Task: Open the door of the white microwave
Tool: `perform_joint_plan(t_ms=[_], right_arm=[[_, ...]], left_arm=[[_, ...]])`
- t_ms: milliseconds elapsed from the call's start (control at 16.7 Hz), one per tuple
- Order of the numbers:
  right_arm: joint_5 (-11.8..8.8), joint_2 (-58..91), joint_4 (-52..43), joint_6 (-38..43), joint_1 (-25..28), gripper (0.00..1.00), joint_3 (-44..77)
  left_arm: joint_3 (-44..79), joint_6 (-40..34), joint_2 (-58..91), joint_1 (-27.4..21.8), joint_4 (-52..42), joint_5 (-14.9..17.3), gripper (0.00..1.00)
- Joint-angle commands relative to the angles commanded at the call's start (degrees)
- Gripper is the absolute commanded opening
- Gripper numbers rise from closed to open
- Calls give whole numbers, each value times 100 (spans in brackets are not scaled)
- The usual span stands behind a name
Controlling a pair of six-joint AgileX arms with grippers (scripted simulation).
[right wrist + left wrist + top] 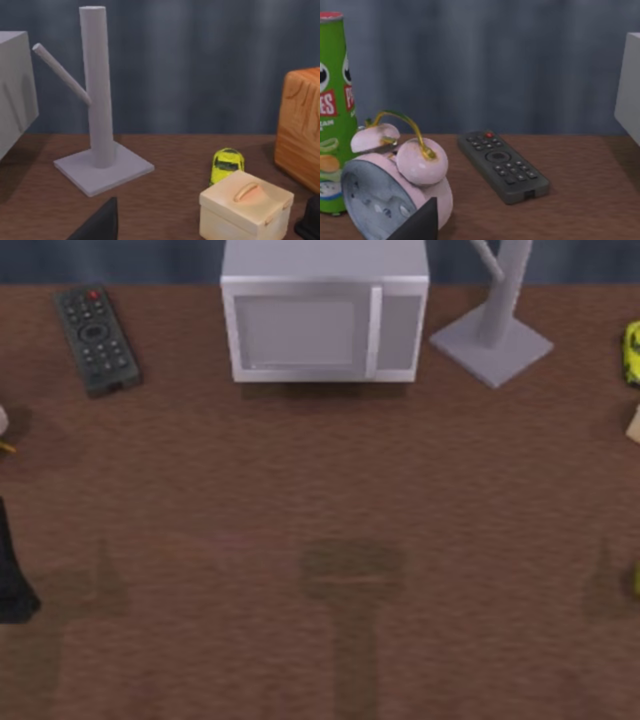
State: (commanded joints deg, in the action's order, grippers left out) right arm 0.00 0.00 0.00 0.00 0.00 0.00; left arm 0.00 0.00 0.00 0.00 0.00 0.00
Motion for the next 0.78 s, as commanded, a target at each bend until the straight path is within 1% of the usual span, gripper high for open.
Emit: perform_joint_plan(t_ms=[180, 360, 540, 780], right_arm=[[0, 0, 0, 0, 0, 100, 0], [0, 0, 0, 0, 0, 100, 0], [0, 0, 0, 0, 0, 100, 0], [0, 0, 0, 0, 0, 100, 0]], left_arm=[[56, -25, 57, -27, -18, -13, 100], [583, -238, 591, -261, -200, -135, 100], [1636, -593, 1666, -662, -564, -368, 100], [3672, -1184, 3837, -1366, -1308, -803, 100]])
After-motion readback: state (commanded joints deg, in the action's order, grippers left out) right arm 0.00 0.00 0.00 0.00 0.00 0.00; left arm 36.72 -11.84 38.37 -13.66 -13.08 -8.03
